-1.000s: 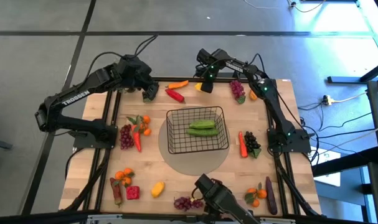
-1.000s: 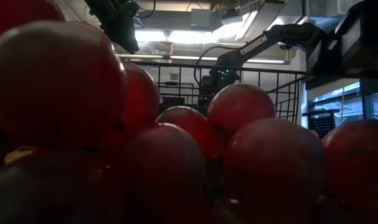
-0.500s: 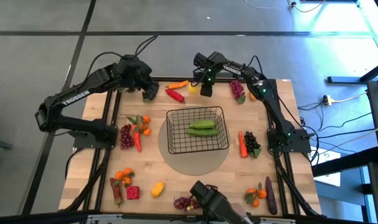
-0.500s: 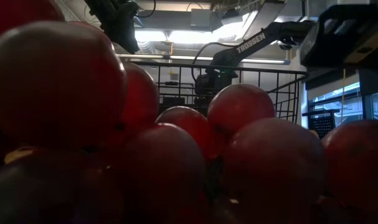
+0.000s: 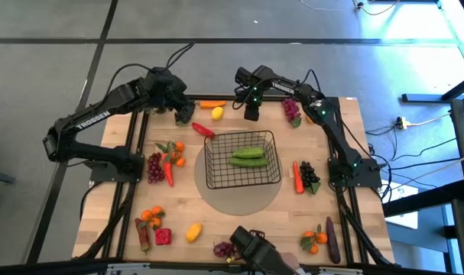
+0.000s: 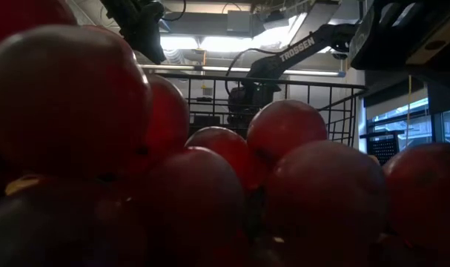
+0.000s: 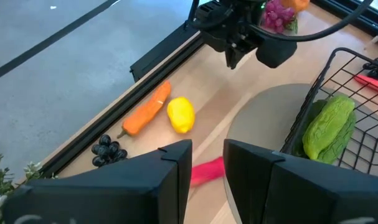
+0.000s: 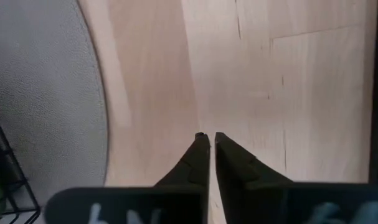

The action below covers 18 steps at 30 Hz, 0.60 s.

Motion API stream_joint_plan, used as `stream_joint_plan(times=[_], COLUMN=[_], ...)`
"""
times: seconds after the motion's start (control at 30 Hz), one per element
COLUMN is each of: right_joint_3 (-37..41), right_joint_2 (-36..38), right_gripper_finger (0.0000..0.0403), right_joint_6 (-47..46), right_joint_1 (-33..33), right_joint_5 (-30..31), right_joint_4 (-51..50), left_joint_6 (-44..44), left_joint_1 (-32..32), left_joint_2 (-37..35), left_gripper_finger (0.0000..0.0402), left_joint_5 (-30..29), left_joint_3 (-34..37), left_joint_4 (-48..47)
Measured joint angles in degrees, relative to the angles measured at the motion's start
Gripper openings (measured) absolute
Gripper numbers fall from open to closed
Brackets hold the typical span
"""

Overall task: Build produce basket
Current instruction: Put the top lemon into the basket

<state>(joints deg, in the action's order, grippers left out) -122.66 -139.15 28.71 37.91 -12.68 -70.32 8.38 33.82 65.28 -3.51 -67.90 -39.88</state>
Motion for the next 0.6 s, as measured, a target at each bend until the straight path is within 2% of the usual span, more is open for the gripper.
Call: stream_joint_plan(times=[0.27, 0.43, 0.6], right_joint_3=[-7.6, -11.9, -12.4], right_joint_2=[0.1, 0.1, 0.1], right_gripper_finger=[0.0082, 0.0126, 0.0165], right_joint_6=[0.2, 6.8, 11.0], right_joint_1=[-1.5, -2.9, -4.8], right_joint_5=[0.1, -0.1, -3.2], right_joint_4=[-0.6, 2.7, 6.9], left_joint_6=[0.3, 0.4, 0.4], left_joint_1=[0.0, 0.0, 0.0], left_joint_2=[0.0, 0.0, 0.0], left_gripper_finger=[0.0081, 0.0081, 0.0081], left_joint_5=[0.0, 0.0, 0.0], left_joint_3=[0.0, 0.0, 0.0], left_joint_4=[0.0, 0.0, -0.3])
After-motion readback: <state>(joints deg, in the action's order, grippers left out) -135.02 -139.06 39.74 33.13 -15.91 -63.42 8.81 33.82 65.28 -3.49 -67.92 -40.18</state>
